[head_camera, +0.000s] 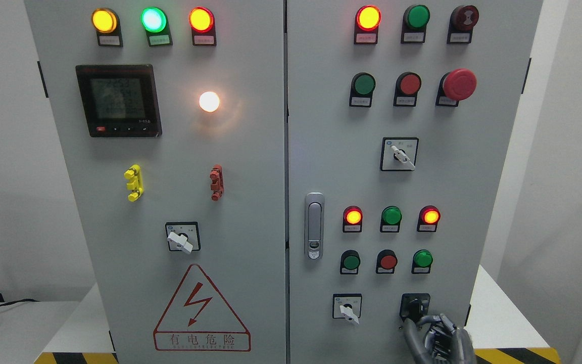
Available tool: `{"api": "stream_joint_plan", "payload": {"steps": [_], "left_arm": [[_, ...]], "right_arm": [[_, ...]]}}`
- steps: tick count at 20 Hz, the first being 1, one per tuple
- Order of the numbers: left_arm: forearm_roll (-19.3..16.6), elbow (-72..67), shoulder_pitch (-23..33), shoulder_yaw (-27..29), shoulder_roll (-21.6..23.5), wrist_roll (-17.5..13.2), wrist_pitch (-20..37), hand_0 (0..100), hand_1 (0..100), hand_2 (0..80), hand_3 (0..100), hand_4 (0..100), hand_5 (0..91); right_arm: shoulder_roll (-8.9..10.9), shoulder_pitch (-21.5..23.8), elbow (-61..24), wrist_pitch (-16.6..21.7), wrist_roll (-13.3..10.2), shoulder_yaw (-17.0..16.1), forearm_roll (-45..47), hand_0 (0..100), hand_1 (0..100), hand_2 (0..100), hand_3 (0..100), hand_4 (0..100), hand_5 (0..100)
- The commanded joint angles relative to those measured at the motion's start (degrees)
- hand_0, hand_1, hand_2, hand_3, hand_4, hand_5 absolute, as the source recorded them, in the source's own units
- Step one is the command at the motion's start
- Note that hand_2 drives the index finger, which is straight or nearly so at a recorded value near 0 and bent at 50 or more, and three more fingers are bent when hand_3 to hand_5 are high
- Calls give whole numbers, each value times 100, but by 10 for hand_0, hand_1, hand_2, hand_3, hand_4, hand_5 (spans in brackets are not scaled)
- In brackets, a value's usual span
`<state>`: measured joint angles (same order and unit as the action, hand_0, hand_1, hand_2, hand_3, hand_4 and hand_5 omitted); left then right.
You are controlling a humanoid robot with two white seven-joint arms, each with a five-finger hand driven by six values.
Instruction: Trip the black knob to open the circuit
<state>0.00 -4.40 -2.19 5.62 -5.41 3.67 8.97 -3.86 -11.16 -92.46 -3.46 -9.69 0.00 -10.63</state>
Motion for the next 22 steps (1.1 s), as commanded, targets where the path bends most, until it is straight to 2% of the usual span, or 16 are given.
{"api": "stream_joint_plan", "payload": {"steps": [1,22], "left_arm": [[27,0,-1,0,-4,2,0,120,389,0,0,0,0],[27,0,-1,0,-4,2,0,120,389,0,0,0,0]], "right_arm": [[-9,0,-1,3,20,158,0,399,632,561,966,1000,1000],[-9,-26,-1,3,29,158,0,399,633,562,966,1000,1000]]}}
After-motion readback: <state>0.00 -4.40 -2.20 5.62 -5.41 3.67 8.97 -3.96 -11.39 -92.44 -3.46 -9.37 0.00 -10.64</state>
